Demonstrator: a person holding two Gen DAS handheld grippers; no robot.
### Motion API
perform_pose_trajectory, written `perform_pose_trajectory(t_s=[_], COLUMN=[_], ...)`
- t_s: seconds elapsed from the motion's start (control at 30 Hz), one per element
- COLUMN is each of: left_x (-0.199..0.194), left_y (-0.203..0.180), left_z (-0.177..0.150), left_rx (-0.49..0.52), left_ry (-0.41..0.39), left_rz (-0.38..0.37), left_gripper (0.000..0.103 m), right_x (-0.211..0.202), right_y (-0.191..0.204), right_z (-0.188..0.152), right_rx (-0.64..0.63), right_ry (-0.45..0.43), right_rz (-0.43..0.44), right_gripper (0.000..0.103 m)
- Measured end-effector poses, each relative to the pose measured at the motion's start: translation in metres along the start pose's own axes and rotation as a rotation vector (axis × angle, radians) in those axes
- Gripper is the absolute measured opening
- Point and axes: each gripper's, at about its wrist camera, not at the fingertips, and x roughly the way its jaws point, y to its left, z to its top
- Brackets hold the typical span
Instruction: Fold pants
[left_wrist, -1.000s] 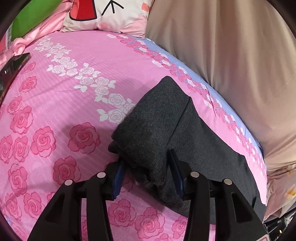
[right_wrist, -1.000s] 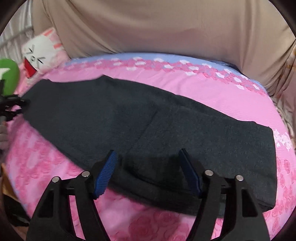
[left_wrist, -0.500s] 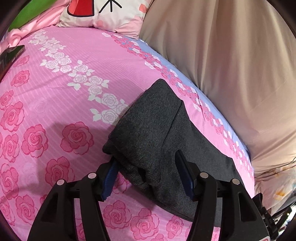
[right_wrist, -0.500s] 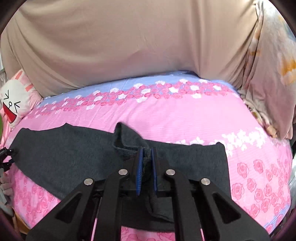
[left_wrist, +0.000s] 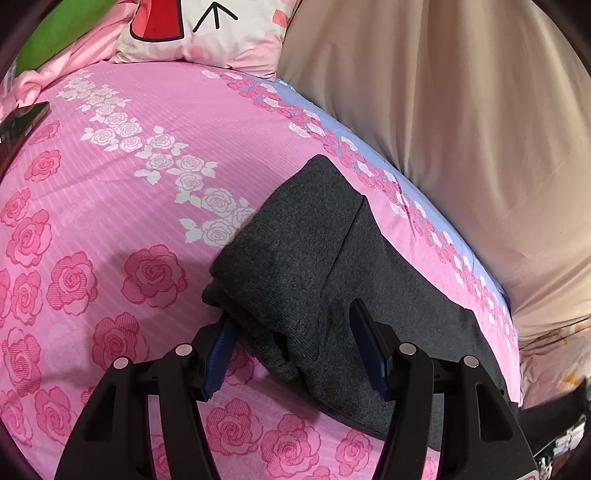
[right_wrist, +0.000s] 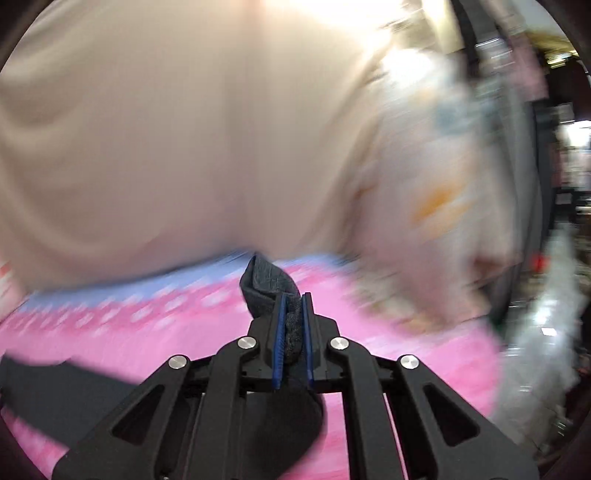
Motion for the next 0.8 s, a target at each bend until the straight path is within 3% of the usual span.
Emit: perform_pose_trajectory(t_s=[0.13, 0.23, 0.3, 0.37, 0.43, 0.47, 0.5, 0.53, 0.6, 0.73, 0.77, 0.8], left_x=[0.000, 0.000, 0.000, 0.001, 0.001, 0.001, 0.001, 0.001, 0.002, 0.001, 0.001, 0.001], left_y=[0.000, -0.002, -0.002, -0.002, -0.003, -0.004, -0.004, -0.006, -0.007, -0.006, -0.006, -0.005], left_z=[-0.001, -0.001, -0.001, -0.001, -0.001, -0.001, -0.002, -0.002, -0.002, -0.002, -0.002, -0.002], left_rx=[0.002, 0.010, 0.012, 0.012, 0.014, 0.018, 0.022, 0.028, 0.033, 0.033, 0.033, 0.032], left_ry=[-0.001, -0.002, -0.003, -0.004, -0.006, -0.006, -0.007, -0.009, -0.011, -0.013, -0.013, -0.012], left_rz=[0.003, 0.017, 0.022, 0.025, 0.029, 0.034, 0.040, 0.051, 0.062, 0.067, 0.066, 0.066], left_gripper=[0.058, 0.058, 0.058, 0.058, 0.059, 0.059, 0.059, 0.059, 0.060, 0.060, 0.060, 0.060], right_x=[0.033, 0.075, 0.081, 0.070, 0.053, 0.041, 0.032, 0.021, 0.011, 0.023, 0.030, 0.038], right_y=[-0.072, -0.098, -0.096, -0.073, -0.028, -0.002, 0.017, 0.046, 0.105, 0.188, 0.204, 0.215], right_z=[-0.039, -0.096, -0.119, -0.126, -0.120, -0.117, -0.115, -0.117, -0.132, -0.182, -0.195, -0.205], right_rx=[0.075, 0.134, 0.164, 0.129, -0.004, -0.087, -0.140, -0.215, -0.374, -0.565, -0.601, -0.625], right_ry=[0.128, 0.284, 0.297, 0.253, 0.213, 0.184, 0.160, 0.131, 0.152, 0.259, 0.295, 0.328], right_rz=[-0.102, -0.067, -0.026, 0.050, 0.135, 0.186, 0.221, 0.293, 0.444, 0.565, 0.574, 0.578], right_gripper=[0.007, 0.007, 0.008, 0.013, 0.020, 0.043, 0.078, 0.090, 0.092, 0.091, 0.089, 0.074])
